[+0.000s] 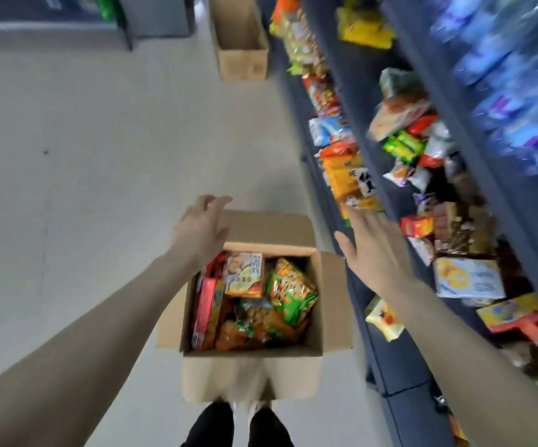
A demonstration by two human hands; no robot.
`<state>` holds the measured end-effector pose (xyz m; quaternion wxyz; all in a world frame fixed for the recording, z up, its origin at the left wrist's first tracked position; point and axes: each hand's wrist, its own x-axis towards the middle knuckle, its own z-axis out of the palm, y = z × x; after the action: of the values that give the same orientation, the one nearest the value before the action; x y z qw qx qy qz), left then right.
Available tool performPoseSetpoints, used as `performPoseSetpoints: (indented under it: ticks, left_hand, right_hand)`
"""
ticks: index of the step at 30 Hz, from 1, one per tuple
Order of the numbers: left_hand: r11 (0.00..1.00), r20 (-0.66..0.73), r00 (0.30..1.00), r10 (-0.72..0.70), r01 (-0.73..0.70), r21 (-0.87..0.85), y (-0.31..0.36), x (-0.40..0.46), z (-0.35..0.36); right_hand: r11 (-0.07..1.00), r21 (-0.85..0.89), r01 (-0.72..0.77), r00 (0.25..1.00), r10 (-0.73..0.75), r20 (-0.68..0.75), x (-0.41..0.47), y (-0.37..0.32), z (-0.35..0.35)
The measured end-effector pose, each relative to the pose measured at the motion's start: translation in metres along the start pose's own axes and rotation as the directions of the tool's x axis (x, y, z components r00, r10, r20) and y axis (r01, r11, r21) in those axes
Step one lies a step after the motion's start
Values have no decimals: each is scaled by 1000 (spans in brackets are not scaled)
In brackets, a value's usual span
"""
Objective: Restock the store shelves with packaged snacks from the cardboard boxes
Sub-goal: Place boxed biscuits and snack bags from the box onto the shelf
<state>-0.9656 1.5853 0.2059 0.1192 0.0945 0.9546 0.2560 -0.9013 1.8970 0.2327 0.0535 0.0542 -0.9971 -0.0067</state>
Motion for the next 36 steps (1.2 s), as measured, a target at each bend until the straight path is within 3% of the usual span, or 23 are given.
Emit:
performPoseSetpoints:
  ticks: [8, 15, 19, 23, 26, 31, 36]
  left_hand:
    - [941, 185, 923, -337, 337, 36, -119, -75, 141]
    - [906, 256, 871, -419, 421, 51, -190, -96, 260]
    - [900, 279, 867, -413, 436, -22, -215, -84, 318]
    - [858, 259, 833, -489, 513, -31, -226, -68, 363]
    - [844, 262, 816, -515, 537, -15, -234, -59, 389]
    - [823, 210, 802, -559, 568, 22, -243, -49, 413]
    - [793, 210, 767, -606, 605, 80, -247, -42, 414]
  right_hand:
    - [985, 131, 115, 936, -152, 319, -24, -74, 175]
    - [969, 202, 141, 838, -226, 496, -34, -120, 315]
    - [976, 199, 92, 816, -189, 547, -28, -127, 380]
    - [989, 146, -1, 802, -87, 591, -17, -124, 430]
    - [965, 196, -176, 778, 14, 628, -12, -120, 464]
    - [774, 296, -560, 654, 193, 732, -7, -122, 497]
    - [594, 298, -748, 552, 307, 775, -2, -136, 504]
